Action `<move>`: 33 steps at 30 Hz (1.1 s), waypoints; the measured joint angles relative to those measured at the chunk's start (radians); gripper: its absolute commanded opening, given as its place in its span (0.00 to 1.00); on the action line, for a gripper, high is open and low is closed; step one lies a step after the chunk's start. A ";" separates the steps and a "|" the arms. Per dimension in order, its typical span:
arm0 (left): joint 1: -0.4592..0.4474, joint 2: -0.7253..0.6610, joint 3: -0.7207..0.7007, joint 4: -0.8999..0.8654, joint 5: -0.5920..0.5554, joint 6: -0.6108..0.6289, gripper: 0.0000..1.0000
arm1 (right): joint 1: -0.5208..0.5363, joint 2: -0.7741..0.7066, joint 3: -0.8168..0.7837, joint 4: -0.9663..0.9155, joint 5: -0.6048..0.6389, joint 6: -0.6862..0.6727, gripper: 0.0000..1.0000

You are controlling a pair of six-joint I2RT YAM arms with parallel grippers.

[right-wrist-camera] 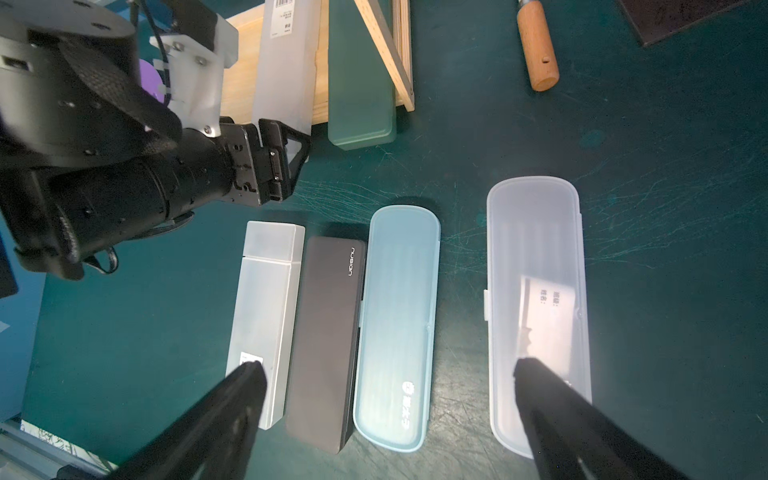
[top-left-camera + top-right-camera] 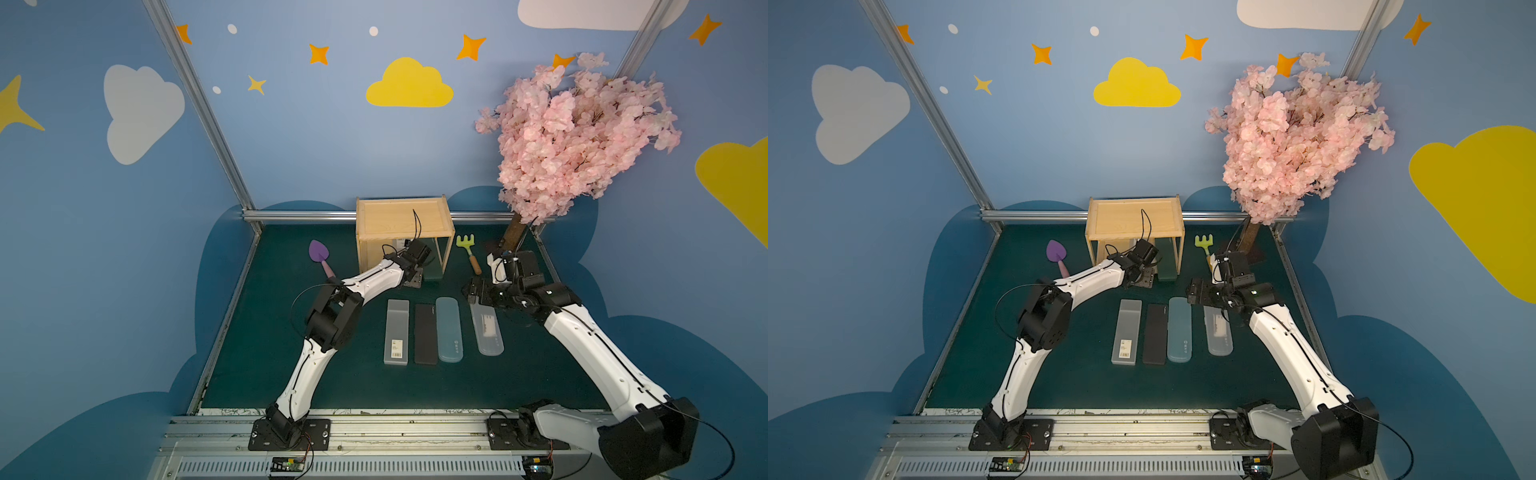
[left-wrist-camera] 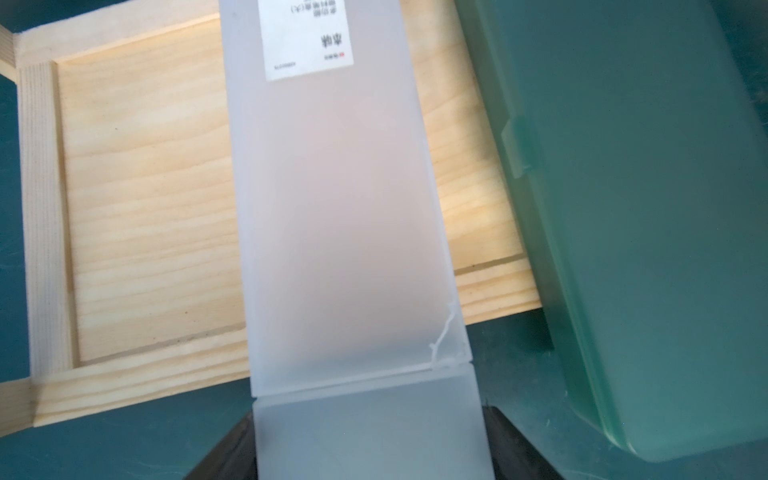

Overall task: Remove the pencil cases from the shelf
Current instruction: Pick up the pencil case from the shelf, then place the pencil case at the center of the board.

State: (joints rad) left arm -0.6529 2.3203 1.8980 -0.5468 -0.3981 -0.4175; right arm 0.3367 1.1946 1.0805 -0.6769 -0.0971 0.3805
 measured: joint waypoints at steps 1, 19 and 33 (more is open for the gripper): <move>0.000 -0.002 -0.002 0.000 0.000 -0.001 0.76 | 0.000 -0.003 0.000 0.000 0.000 0.000 0.98; 0.005 -0.269 -0.272 -0.031 0.013 -0.002 0.74 | -0.001 -0.017 0.000 0.001 -0.048 0.005 0.98; -0.087 -0.650 -0.658 -0.070 0.006 -0.109 0.75 | 0.008 -0.037 -0.008 0.006 -0.106 0.050 0.98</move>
State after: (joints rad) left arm -0.7403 1.6703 1.2404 -0.6170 -0.3923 -0.5270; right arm 0.3450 1.1576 1.0729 -0.6712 -0.2035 0.4309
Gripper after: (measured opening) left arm 0.748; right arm 0.982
